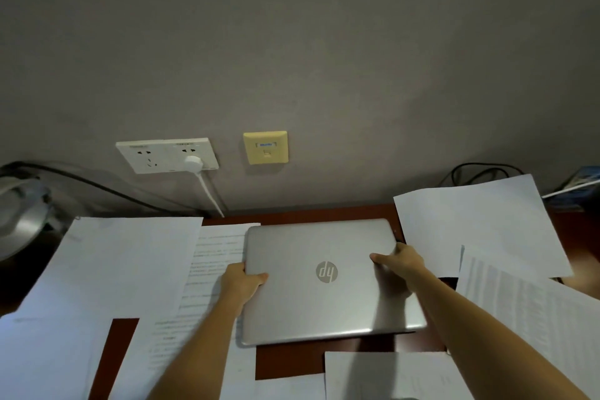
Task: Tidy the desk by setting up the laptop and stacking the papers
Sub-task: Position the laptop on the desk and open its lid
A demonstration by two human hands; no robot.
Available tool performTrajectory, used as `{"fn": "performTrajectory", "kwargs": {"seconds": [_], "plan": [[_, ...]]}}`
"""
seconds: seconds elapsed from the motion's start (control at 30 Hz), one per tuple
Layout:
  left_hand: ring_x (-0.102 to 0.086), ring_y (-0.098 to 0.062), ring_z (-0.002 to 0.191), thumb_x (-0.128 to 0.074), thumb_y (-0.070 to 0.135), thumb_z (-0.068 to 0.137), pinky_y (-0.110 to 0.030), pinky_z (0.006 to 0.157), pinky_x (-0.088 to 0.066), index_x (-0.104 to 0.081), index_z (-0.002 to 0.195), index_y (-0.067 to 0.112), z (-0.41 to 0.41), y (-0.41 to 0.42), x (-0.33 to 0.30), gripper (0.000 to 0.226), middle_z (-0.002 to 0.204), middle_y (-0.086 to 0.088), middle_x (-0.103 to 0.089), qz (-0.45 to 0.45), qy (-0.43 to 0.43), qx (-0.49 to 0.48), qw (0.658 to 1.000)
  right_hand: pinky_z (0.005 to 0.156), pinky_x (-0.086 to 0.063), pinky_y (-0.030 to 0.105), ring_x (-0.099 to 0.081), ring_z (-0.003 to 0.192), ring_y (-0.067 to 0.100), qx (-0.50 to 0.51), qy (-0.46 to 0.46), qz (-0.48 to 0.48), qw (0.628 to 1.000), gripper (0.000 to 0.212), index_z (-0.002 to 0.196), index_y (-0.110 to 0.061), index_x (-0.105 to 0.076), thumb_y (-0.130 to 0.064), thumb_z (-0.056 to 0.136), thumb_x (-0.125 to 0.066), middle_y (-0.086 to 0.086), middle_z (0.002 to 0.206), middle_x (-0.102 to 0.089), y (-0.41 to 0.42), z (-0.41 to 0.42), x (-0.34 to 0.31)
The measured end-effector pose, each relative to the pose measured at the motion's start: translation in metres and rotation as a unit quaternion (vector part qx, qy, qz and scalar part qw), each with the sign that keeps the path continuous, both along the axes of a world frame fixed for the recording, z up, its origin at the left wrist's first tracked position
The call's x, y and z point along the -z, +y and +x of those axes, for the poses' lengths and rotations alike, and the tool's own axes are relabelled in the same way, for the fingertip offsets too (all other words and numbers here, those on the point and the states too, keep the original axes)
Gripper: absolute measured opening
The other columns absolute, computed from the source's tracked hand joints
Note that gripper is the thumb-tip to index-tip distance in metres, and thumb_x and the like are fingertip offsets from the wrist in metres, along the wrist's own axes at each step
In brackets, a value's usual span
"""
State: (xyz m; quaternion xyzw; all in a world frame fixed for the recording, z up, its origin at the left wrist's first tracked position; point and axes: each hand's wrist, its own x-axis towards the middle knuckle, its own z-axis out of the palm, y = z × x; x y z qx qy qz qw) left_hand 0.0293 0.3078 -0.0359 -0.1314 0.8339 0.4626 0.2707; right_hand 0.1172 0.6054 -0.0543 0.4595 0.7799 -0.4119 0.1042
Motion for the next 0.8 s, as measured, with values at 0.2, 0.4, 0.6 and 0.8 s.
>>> {"fn": "performTrajectory", "kwargs": {"seconds": [0.2,0.4,0.6,0.8], "plan": [[-0.059,-0.031,0.111,-0.069,0.015,0.083,-0.041,0.096,-0.047,-0.056,0.124,0.005,0.007,0.009,-0.002,0.044,0.123,-0.015,-0.062,0.009,0.001,0.009,1.0,0.1,-0.044,0.047,-0.051,0.118,0.037,0.008,-0.008,0.01,1.0,0.072,0.13,-0.003,-0.047,-0.045,0.078,-0.074,0.018,0.131,-0.054,0.006,0.008,0.005],[-0.056,-0.032,0.115,-0.073,0.016,0.081,-0.045,0.1,-0.046,-0.053,0.127,0.007,0.013,0.005,0.002,0.051,0.126,-0.014,-0.059,0.0,0.028,-0.022,0.999,0.106,-0.039,0.053,-0.042,0.126,0.041,0.001,-0.02,0.022,1.0,0.087,0.138,-0.009,-0.04,-0.052,0.071,-0.077,0.019,0.139,-0.043,-0.007,0.005,0.008],[-0.055,-0.032,0.117,-0.078,0.018,0.075,-0.046,0.102,-0.046,-0.051,0.127,0.008,0.016,0.004,0.009,0.059,0.127,-0.014,-0.057,-0.007,0.044,-0.039,0.998,0.109,-0.035,0.055,-0.037,0.132,0.041,-0.011,-0.018,0.011,1.0,0.095,0.143,-0.011,-0.035,-0.053,0.069,-0.078,0.017,0.145,-0.038,-0.009,0.005,0.008],[-0.057,-0.033,0.11,-0.079,0.019,0.074,-0.051,0.099,-0.047,-0.058,0.122,0.009,0.01,-0.002,0.017,0.054,0.121,-0.015,-0.061,-0.013,0.039,-0.045,0.998,0.107,-0.038,0.055,-0.041,0.127,0.04,0.003,0.005,0.006,1.0,0.09,0.138,-0.014,-0.042,-0.053,0.067,-0.079,0.015,0.14,-0.044,-0.01,0.009,0.009]]}}
